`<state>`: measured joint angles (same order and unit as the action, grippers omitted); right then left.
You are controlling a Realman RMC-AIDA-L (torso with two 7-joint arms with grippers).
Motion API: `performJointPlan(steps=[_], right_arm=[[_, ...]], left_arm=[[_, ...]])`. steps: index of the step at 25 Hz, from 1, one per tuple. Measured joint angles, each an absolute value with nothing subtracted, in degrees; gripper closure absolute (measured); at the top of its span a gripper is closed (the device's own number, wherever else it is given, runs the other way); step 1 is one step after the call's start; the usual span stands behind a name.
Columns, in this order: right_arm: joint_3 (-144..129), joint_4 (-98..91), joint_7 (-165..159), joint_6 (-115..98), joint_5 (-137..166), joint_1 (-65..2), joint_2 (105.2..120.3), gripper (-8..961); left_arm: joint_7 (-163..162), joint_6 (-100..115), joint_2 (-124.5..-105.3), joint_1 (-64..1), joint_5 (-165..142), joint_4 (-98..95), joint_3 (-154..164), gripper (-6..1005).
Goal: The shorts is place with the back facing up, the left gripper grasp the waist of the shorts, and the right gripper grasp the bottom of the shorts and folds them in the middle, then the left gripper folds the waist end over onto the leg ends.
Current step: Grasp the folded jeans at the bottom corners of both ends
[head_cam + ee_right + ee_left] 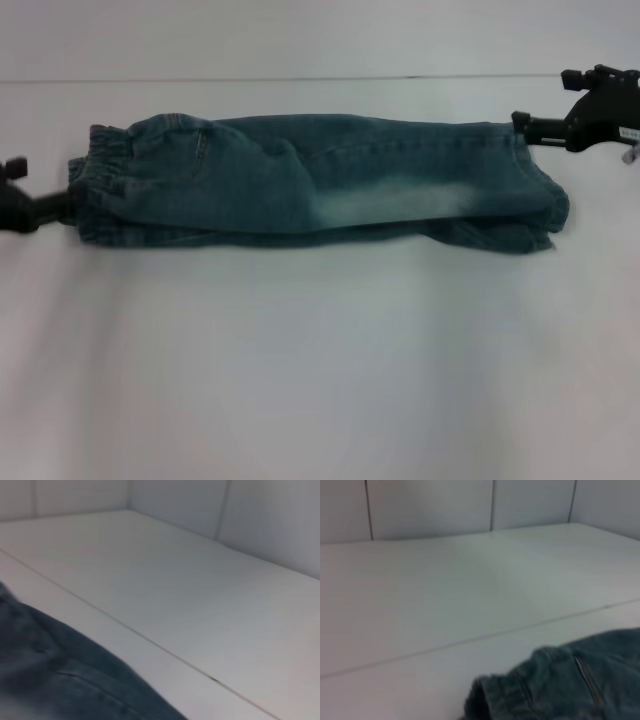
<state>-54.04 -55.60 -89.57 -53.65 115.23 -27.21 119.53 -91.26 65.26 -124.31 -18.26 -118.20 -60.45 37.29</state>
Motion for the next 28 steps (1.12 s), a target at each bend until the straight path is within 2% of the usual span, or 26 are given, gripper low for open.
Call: performJointPlan(steps=[7, 20, 28], right_arm=[[-51.9, -53.6, -80.3, -62.9, 108.8, -25.1, 119.57, 58], [-50.2, -41.9, -59.6, -88.2, 107.9, -24.4, 118.45, 58], [-50.4, -41.5, -58.7, -93.0, 108.8, -24.7, 118.68, 58]], left_arm=[[-84.4, 66.8, -124.53, -16.0, -117.4, -55.0, 35.8, 94], [-77.8, 59.3, -124.46, -18.2, -113.0, -48.1, 35.8, 108], [-74.1, 55.2, -124.22, -20.2, -112.9, -44.4, 36.0, 121]])
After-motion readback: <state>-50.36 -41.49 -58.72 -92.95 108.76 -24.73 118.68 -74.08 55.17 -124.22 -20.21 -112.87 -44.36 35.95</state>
